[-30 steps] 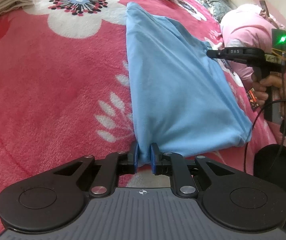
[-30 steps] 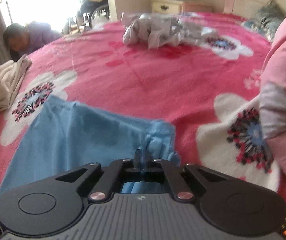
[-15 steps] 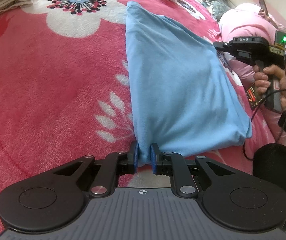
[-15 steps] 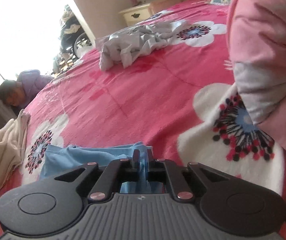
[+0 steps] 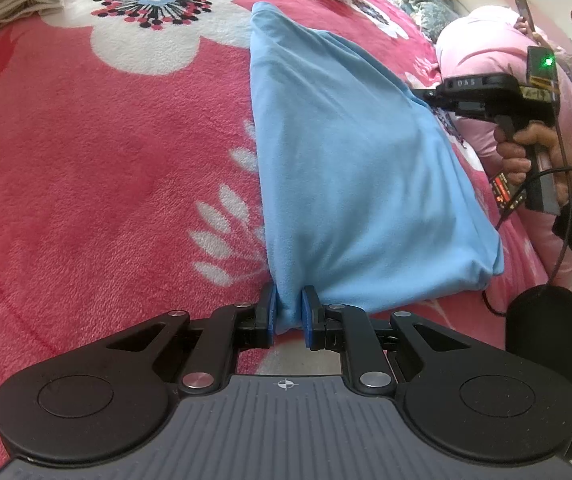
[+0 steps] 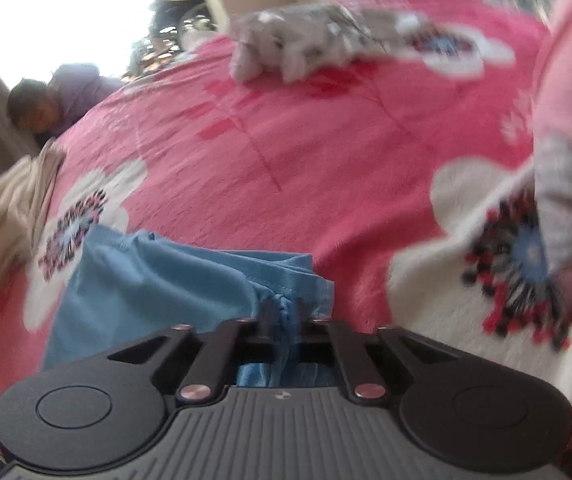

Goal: Fold clothes

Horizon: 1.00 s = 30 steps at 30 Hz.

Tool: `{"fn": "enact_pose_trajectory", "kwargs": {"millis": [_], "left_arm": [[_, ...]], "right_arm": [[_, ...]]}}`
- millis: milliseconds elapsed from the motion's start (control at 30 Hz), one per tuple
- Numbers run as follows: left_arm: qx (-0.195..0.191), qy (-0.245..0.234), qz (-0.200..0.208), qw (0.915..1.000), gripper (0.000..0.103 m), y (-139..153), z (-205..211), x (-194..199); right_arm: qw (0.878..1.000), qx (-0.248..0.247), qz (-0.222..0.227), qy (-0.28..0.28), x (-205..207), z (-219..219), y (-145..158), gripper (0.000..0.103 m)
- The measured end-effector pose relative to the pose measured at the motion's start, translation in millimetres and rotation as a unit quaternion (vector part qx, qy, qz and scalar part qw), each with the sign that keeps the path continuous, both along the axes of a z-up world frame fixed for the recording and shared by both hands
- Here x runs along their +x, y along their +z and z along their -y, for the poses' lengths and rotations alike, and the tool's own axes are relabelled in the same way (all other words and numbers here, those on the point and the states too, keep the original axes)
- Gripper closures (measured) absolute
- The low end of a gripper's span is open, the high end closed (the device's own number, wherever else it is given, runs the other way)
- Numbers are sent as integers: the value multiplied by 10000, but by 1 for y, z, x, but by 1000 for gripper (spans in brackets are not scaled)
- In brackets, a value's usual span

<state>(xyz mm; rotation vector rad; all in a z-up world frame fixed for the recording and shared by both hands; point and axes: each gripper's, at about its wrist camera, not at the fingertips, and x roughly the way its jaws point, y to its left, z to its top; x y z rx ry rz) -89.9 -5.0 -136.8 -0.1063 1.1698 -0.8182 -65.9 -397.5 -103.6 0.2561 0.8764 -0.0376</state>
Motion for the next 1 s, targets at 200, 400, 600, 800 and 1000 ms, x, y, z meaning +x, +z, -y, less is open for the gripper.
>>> {"fn": "enact_pose_trajectory", "kwargs": {"millis": [200, 400, 600, 800, 1000], "left_arm": [[28, -24, 82, 10000, 88, 1, 0, -3], [66, -59, 68, 9999, 88, 3, 1, -2], [69, -79, 42, 9999, 88, 2, -1, -1], [33, -2, -38, 10000, 88, 2, -1, 0], [14, -25, -19, 10000, 88, 2, -2, -1]], "right_arm": [[9936, -872, 699, -176, -12, -10, 6, 101], [9955, 10, 438, -839, -6, 30, -13, 101], [9948, 658, 779, -27, -11, 29, 19, 99], [9994, 306, 81, 125, 15, 18, -11, 102], [9954, 479, 255, 785, 32, -17, 2, 100]]}}
